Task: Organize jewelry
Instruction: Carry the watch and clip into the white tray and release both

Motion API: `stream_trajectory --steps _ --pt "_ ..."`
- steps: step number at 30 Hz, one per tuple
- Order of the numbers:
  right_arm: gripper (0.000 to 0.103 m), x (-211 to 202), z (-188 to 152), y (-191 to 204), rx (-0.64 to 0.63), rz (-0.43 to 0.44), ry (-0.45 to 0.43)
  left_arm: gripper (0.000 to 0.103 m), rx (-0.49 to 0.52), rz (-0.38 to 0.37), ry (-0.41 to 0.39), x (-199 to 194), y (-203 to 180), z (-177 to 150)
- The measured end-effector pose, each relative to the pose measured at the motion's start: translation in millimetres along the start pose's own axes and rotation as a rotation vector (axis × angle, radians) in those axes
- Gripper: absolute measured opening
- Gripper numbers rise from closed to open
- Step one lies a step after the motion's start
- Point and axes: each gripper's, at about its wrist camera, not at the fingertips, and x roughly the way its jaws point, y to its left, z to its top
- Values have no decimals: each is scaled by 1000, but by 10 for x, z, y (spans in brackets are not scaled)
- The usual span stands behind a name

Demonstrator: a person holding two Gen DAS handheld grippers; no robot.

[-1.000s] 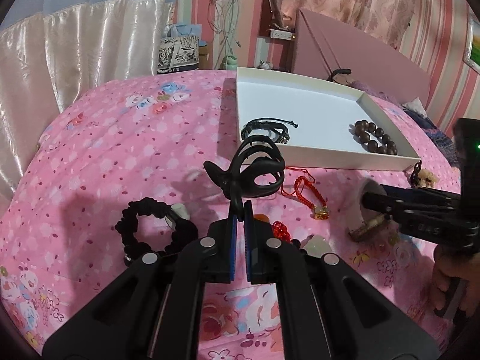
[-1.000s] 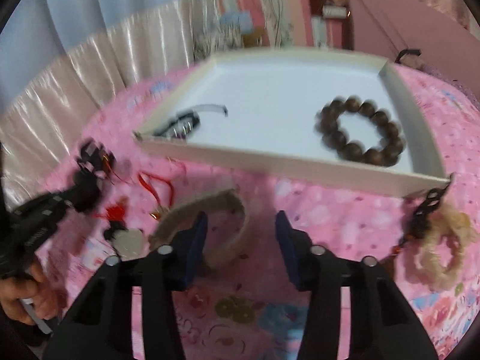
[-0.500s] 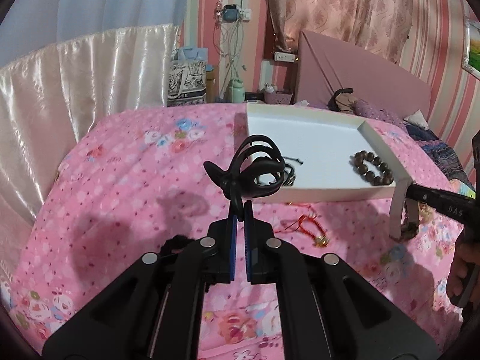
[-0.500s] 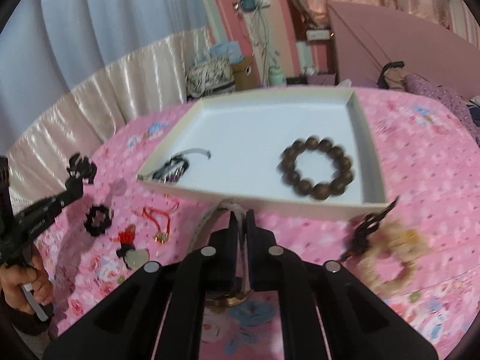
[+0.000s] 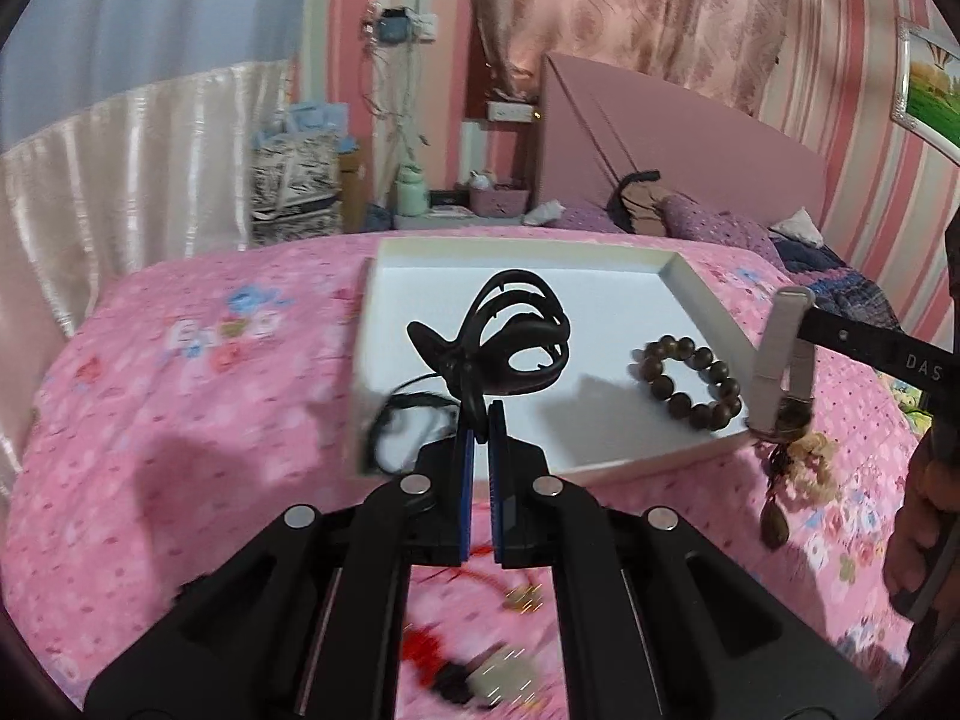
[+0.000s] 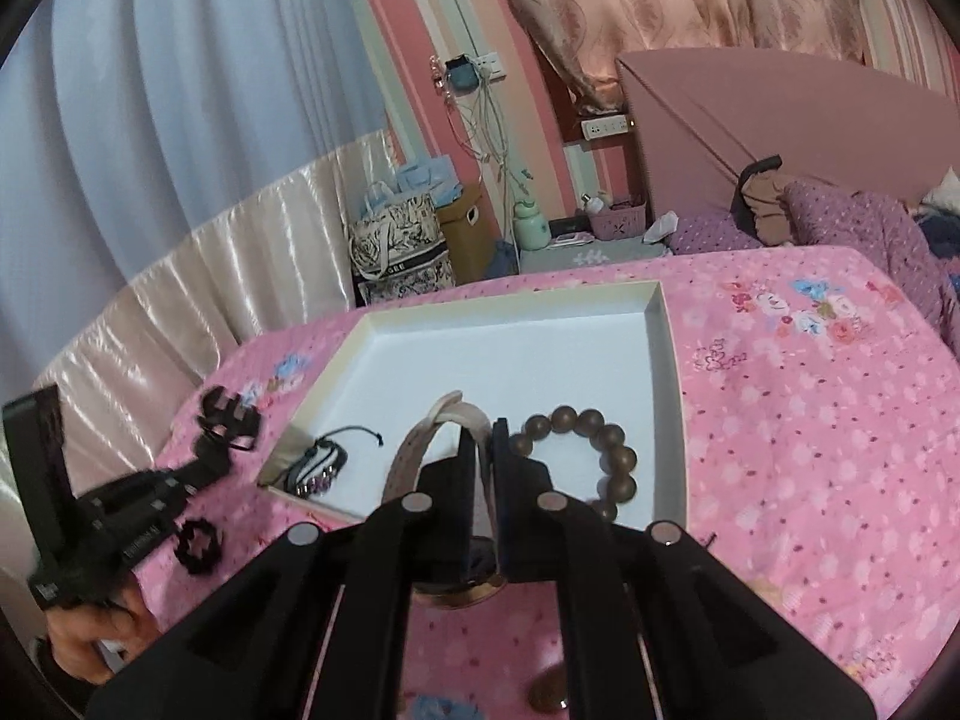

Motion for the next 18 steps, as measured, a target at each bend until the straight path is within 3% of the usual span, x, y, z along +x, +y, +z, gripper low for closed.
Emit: stream_trajectory --steps 12,18 --pt "5 642 -212 -122 75 13 53 2 26 -51 99 752 -407 -159" --pt "5 761 -285 -202 87 -9 44 2 55 -29 86 787 -478 -208"
